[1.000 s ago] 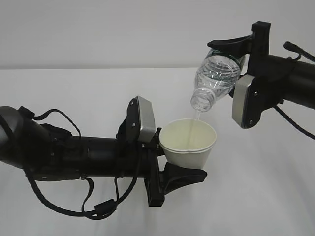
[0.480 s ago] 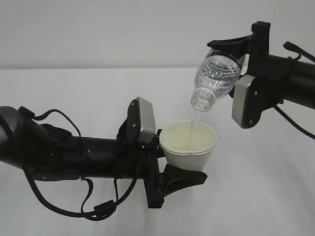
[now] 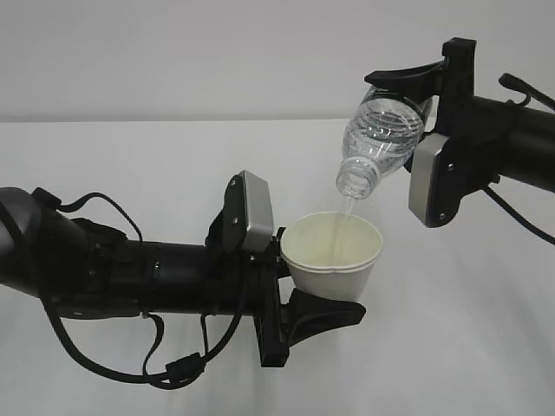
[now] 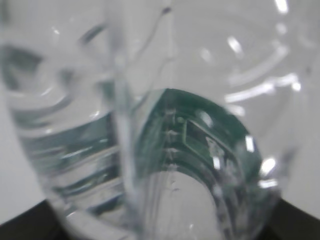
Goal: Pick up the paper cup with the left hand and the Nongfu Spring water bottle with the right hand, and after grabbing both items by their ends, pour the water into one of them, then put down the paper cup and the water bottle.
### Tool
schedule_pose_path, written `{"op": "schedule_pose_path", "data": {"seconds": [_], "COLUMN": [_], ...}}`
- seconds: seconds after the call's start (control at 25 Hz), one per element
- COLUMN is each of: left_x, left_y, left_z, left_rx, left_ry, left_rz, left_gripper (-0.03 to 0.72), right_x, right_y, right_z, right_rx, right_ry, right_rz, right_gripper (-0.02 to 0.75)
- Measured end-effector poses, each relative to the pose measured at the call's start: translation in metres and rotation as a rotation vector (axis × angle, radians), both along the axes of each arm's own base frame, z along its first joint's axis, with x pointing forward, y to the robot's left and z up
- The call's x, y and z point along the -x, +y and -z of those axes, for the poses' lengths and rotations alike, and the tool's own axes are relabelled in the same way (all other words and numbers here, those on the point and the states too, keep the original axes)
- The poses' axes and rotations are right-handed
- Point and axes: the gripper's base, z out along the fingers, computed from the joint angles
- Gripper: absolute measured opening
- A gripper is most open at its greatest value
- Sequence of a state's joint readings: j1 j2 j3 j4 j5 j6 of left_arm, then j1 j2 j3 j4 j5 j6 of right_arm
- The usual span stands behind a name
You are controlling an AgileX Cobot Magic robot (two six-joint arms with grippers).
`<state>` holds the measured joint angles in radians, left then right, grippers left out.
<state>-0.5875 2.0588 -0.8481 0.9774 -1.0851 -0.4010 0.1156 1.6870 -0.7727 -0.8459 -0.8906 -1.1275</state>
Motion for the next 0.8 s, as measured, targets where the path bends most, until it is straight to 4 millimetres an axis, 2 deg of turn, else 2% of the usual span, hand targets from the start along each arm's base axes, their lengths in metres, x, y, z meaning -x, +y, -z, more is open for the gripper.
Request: {"op": "schedule_pose_path", "data": {"seconds": [0.8], "left_x": [0.0019], "left_y": [-0.0001], "left_z": [0.0007], "left_rx": [-0.009], "left_ry": [-0.006], "left_rz": [0.022], "left_gripper": [0.452], "right_x": [0.0], "right_y": [0.0], "right_z": [0.0], "right_rx": [0.0], "right_ry": [0.0], "right_rz": [0.0], "right_gripper": [0.468]}}
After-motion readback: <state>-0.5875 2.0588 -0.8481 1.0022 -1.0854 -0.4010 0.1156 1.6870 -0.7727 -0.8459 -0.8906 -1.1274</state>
